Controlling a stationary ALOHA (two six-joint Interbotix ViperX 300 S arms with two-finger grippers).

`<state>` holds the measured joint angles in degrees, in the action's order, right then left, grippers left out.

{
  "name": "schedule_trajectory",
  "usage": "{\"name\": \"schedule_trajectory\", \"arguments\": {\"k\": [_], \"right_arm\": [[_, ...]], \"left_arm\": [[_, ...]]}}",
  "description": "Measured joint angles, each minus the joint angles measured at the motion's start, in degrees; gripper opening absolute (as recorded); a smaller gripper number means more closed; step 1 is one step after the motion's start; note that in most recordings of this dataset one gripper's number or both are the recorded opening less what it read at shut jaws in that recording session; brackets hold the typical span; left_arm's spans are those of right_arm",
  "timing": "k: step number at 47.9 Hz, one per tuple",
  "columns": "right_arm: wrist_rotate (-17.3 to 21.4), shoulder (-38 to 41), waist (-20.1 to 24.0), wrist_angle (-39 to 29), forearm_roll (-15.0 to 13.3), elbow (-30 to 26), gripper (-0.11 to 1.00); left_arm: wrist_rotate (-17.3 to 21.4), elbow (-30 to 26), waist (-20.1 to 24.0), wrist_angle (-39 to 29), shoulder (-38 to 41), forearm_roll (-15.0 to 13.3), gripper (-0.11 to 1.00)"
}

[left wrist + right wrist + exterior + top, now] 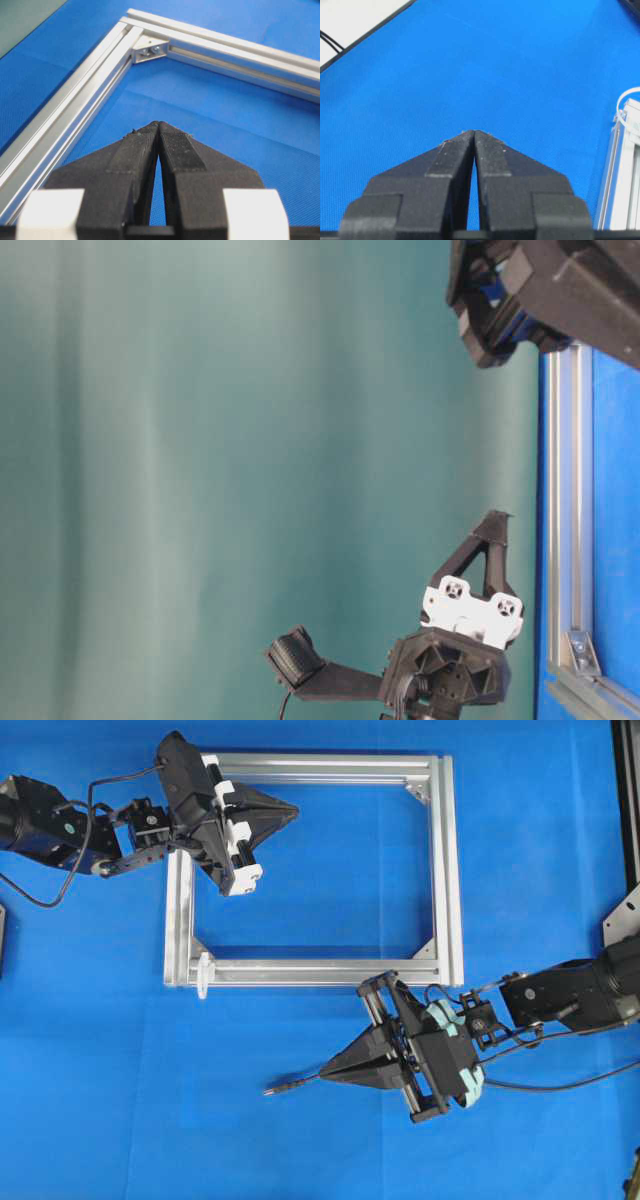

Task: Insert the wire through the string loop located on the left side.
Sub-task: 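Close the right gripper on the black USB cable near its plug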

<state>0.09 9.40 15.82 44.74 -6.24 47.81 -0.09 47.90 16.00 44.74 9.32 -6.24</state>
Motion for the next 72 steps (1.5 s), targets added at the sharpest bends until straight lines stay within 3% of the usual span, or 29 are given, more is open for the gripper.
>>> {"name": "schedule_trajectory", "arguments": {"k": [6,22,30,37,47,50,55,72], "right_arm": [[0.18,-0.7,1.32,-0.09,0.0,-0.35,-0.06],[5.63,-0.79,2.37,-2.02,0.0,-0.7,-0.06],[5.98,-0.79,2.37,-2.11,0.0,-0.7,-0.05],[7.03,-0.7,2.37,-2.72,0.62,-1.23,0.15],[7.29,-0.18,2.46,-5.45,2.72,-2.99,0.74],[7.29,0.44,2.46,-5.62,2.99,-3.25,0.87],[7.29,1.14,2.46,-5.8,3.34,-3.52,0.81],[7.29,8.09,2.46,-5.62,8.53,-3.96,0.83]], "left_arm": [[0.26,0.0,0.18,-1.14,-1.14,0.62,0.0],[0.44,0.0,0.62,-1.41,-1.41,0.88,0.0],[0.44,0.0,0.53,-1.41,-1.41,0.88,0.0],[0.44,0.09,0.62,-1.49,-1.41,0.88,0.0],[0.44,0.09,0.62,-1.49,-1.32,0.88,0.0],[0.44,0.18,0.62,-1.49,-1.41,0.88,0.0],[0.44,0.18,0.62,-1.49,-1.41,0.88,0.0],[0.44,0.18,0.53,-1.76,-1.41,0.88,0.0]]}}
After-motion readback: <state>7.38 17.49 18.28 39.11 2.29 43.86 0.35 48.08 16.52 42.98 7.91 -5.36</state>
